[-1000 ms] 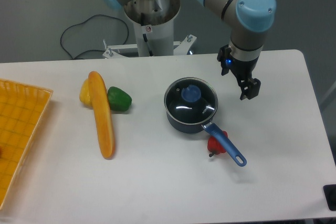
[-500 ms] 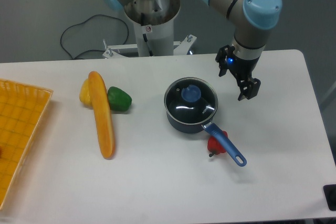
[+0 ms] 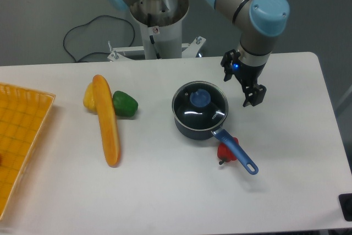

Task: Open the lid
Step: 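Move the open gripper over the saucepan and lower onto the blue lid knob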

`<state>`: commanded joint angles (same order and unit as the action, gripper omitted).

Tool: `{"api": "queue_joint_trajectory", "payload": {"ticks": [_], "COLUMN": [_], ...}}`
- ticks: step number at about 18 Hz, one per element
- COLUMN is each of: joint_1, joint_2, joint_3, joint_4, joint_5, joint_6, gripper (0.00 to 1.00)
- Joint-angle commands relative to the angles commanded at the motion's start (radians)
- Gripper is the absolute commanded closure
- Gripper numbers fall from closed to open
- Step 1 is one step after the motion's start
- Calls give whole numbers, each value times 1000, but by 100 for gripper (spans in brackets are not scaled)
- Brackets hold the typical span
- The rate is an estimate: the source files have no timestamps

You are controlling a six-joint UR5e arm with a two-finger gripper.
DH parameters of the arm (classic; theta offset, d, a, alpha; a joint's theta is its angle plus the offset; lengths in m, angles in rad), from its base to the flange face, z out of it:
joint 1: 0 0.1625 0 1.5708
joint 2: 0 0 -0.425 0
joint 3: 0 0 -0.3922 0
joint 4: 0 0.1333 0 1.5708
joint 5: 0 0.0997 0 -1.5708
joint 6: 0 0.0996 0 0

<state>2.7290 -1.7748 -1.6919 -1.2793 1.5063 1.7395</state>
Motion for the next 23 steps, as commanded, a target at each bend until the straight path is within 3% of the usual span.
{"api": "queue_joint_trajectory", "payload": {"ticks": [4, 11, 14, 20, 23], "joint_1": [-24, -63, -89, -112, -121], "joint_2": [0, 6, 8, 23, 49], "joint_3": [-14, -75, -118, -137, -185], "joint_4": [21, 150, 236, 238, 241], "joint_5": [0, 2, 43, 66, 69], "joint_6": [-76, -186, -199, -215, -215], "gripper": [0, 0, 0, 0, 0]}}
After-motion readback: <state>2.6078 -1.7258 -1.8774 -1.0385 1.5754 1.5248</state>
